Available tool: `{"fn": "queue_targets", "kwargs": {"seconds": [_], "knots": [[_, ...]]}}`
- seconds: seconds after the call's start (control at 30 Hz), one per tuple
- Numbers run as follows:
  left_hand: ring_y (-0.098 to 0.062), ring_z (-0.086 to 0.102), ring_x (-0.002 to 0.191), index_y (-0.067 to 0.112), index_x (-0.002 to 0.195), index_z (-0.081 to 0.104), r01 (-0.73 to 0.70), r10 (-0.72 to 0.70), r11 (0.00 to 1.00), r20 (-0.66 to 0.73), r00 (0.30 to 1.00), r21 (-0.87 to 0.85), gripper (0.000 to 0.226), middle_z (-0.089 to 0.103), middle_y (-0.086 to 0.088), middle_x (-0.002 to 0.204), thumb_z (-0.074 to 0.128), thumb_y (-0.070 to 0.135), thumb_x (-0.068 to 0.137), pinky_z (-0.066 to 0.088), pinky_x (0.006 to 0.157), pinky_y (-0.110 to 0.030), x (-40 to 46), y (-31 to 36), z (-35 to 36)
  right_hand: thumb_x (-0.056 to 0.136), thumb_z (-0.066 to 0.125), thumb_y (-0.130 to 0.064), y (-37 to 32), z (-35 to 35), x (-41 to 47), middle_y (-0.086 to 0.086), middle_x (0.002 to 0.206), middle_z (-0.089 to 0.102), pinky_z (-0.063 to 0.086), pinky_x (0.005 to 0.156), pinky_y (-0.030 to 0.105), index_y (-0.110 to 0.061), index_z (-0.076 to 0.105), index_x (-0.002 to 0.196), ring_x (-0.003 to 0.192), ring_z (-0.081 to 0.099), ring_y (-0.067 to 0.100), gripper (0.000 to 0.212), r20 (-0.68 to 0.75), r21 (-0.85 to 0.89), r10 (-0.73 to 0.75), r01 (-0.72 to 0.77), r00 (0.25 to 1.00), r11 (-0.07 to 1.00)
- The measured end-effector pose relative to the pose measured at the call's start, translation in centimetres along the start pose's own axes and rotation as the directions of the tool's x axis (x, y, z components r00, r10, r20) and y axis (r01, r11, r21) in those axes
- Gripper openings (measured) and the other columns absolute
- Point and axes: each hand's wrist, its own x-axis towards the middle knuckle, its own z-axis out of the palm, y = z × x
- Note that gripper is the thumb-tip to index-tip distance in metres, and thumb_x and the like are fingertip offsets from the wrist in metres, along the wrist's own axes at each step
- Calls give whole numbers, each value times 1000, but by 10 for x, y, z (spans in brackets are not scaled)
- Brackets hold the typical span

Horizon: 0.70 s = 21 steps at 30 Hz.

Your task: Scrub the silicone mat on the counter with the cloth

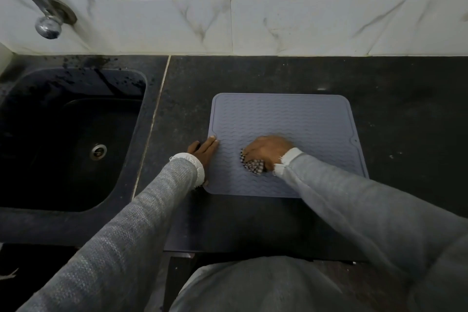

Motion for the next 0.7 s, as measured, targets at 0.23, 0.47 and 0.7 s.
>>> {"fn": "queue_targets", "kwargs": {"seconds": [0.23,0.47,0.7], "knots": [[-35,2,144,21,150,-13,15,-15,999,-4,1000,28,117,-16,4,158,77,28,75,18,118,-44,-3,5,-2,79,69,-13,25,-6,-28,9,120,64,48,92,44,-14,66,113,111,57,30,34,70,93,138,-144,988,985],[-34,2,144,22,150,-13,25,-25,999,-9,1000,41,120,-15,4,158,78,29,73,18,118,-44,3,3,2,85,60,-26,-13,-7,5,8,127,59,43,96,43,-14,62,118,117,51,31,35,79,45,114,-118,990,992],[-34,-2,145,20,150,-14,14,-15,999,12,1000,35,119,-17,2,158,78,30,74,14,117,-45,1,3,-1,85,62,-19,24,-3,-46,8,129,58,43,98,42,-16,62,119,120,50,29,35,138,49,180,-189,974,981]]}}
